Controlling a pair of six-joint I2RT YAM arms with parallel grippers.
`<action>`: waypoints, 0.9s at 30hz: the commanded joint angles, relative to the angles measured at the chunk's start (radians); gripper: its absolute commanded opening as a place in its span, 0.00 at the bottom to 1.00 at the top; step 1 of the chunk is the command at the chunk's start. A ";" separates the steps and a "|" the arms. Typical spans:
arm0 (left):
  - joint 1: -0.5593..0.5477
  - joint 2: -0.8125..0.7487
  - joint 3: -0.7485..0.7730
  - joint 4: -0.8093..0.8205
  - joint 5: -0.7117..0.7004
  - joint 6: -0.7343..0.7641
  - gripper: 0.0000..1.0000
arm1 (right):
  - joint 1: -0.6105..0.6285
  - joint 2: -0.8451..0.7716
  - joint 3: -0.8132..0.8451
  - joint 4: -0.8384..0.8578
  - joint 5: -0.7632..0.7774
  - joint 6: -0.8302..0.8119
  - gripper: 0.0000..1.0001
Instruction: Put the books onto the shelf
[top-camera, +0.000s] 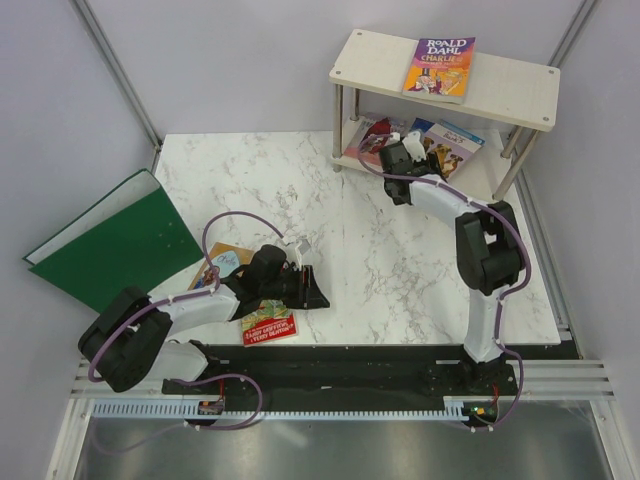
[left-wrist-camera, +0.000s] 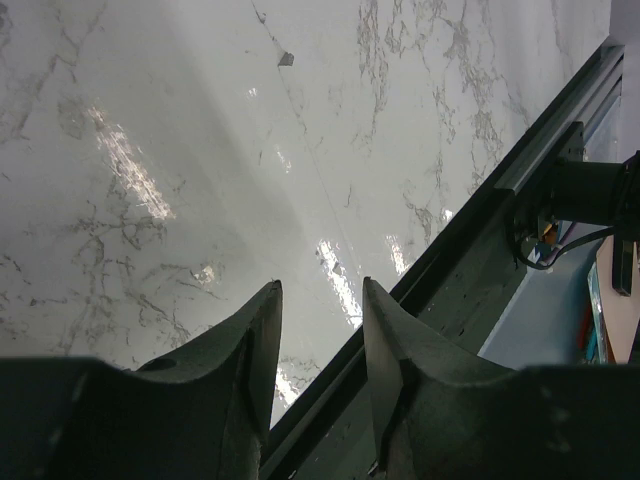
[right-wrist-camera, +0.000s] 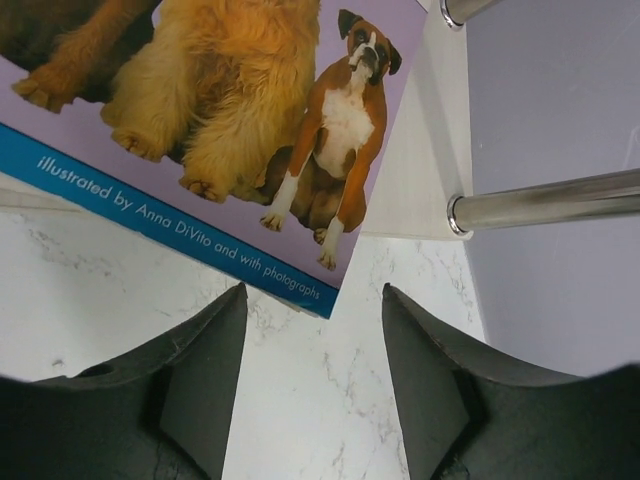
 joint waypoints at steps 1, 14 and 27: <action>-0.004 0.011 0.037 0.037 0.006 -0.020 0.44 | -0.022 -0.005 0.062 0.009 -0.003 0.003 0.62; -0.004 0.021 0.042 0.034 0.007 -0.020 0.44 | -0.031 -0.027 0.045 0.010 -0.120 0.001 0.22; -0.004 0.028 0.043 0.034 0.007 -0.020 0.44 | -0.005 -0.111 -0.038 0.066 -0.203 -0.019 0.05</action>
